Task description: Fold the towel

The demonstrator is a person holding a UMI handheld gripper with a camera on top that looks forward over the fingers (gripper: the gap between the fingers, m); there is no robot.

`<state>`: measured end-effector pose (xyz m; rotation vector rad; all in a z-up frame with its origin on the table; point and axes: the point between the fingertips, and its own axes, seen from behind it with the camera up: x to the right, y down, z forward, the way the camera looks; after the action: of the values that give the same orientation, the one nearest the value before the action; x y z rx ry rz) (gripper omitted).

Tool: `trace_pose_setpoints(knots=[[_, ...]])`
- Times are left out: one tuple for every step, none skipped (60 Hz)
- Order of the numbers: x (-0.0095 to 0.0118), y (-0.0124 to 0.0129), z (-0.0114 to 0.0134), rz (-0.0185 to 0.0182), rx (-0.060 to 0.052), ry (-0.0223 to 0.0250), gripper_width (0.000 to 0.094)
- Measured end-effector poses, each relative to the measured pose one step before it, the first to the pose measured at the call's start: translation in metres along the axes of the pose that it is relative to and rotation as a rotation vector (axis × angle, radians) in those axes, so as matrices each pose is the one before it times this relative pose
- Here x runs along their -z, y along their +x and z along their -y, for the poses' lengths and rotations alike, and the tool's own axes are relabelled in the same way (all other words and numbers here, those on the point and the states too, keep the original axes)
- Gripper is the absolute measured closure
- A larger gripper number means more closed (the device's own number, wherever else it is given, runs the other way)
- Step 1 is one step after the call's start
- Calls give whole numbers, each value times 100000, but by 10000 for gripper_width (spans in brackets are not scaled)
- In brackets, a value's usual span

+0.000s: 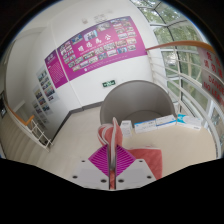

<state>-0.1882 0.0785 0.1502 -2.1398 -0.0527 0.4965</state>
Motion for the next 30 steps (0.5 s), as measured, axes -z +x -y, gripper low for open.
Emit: trace_pose_setpoints(knots=[[-190, 992, -79, -1473, 246, -449, 883], [51, 412, -92, -2024, 106, -839, 883], [-163, 1065, -309, -1765, 384, -943, 880], [-150, 1047, -404, -1736, 322, -1071, 878], [-162, 966, -389, -1574, 161, -966, 871], [-231, 965, -401, -1424, -9, -710, 856], [-675, 2154, -912, -839, 356, -176, 832], [4, 283, -57, -1476, -233, -983, 805], [-252, 638, -381, -930, -29, -1195, 768], [-223, 751, -503, -891, 129, -1378, 727], [-213, 783, -492, -1030, 262, -1459, 672], [-142, 764, -368, -1208, 322, -1113, 613], [-70, 802, -273, -1563, 338, -758, 557], [-607, 1818, -795, -1542, 706, -82, 507], [276, 378, 22, -2144, 275, -521, 451], [69, 740, -94, -1956, 497, -487, 397], [127, 655, -46, -1753, 561, -269, 336], [198, 554, 21, -1441, 536, -26, 274], [268, 432, 46, -1118, 510, 213, 212], [365, 374, 100, -878, 413, 423, 151], [184, 721, 153, -630, 453, 542, 90], [583, 349, -57, -1066, 139, 708, 67], [492, 164, 119, -517, 242, 743, 76], [524, 66, 163, -221, 159, 650, 89], [565, 66, 172, -273, 143, 588, 90], [608, 64, 171, -325, 193, 598, 84], [643, 18, 175, -211, 263, 626, 81], [465, 47, 430, -100, 290, 682, 80], [940, -48, 80, 97, 340, 642, 81], [746, -83, 110, -7, 290, 712, 81]])
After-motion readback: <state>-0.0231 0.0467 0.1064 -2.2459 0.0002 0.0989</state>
